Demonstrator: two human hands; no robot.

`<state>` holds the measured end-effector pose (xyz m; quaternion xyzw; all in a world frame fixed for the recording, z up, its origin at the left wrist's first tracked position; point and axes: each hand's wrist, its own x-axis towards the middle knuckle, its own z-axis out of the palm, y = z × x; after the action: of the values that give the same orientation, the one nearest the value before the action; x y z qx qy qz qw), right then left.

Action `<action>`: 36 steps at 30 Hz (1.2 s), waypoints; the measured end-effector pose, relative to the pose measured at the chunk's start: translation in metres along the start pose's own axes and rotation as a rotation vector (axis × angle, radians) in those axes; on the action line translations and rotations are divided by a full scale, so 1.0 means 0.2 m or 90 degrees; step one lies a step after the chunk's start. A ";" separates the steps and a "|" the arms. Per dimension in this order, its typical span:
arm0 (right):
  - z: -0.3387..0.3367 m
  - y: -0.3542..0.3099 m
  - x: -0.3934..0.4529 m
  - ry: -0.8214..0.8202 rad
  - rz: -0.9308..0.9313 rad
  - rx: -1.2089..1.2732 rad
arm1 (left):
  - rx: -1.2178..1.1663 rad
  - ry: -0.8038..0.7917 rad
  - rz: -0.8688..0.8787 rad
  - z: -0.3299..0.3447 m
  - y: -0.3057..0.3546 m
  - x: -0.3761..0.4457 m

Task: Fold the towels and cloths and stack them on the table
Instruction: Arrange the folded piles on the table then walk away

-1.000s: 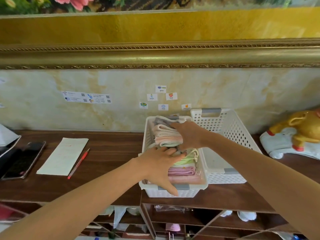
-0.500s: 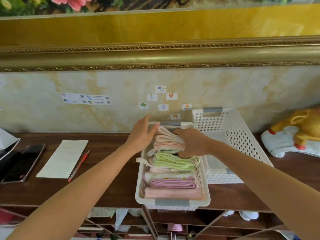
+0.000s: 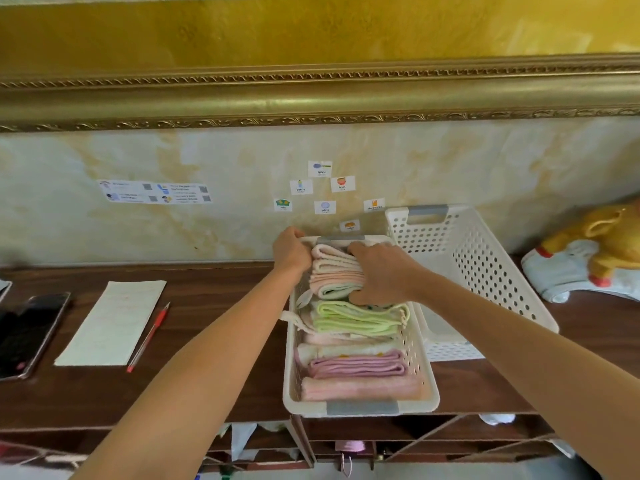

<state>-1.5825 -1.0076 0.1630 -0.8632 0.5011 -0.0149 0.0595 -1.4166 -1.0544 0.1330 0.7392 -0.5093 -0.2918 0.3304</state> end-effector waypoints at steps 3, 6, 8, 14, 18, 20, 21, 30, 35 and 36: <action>0.00 -0.02 -0.03 0.028 -0.012 -0.024 | -0.037 0.007 -0.027 0.00 -0.01 0.02; 0.03 -0.04 -0.06 0.013 -0.060 0.006 | -0.069 0.006 -0.056 -0.01 -0.04 0.06; 0.05 -0.03 -0.07 -0.049 -0.067 0.087 | -0.099 0.009 -0.074 0.00 -0.06 0.06; 0.05 -0.03 0.08 -0.130 0.196 0.310 | -0.181 0.019 -0.099 0.03 -0.04 0.06; 0.07 -0.16 0.15 -0.171 0.162 0.120 | -0.199 0.009 -0.086 0.01 -0.05 0.06; 0.05 -0.20 0.15 -0.233 0.153 0.053 | -0.208 0.003 -0.082 0.02 -0.04 0.07; 0.05 -0.21 0.16 -0.255 0.146 0.020 | -0.212 0.004 -0.083 0.02 -0.04 0.07; 0.13 -0.19 0.19 -0.394 0.136 -0.020 | -0.221 0.004 -0.103 0.00 -0.05 0.08; 0.13 -0.15 0.19 -0.414 0.116 0.127 | -0.201 -0.017 -0.088 0.01 -0.05 0.05; 0.12 -0.15 0.19 -0.402 0.098 0.178 | -0.199 -0.020 -0.087 0.02 -0.04 0.04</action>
<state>-1.5358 -1.0244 0.1414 -0.7683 0.5149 0.1888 0.3300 -1.4120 -1.0611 0.1227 0.7072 -0.4112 -0.4008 0.4125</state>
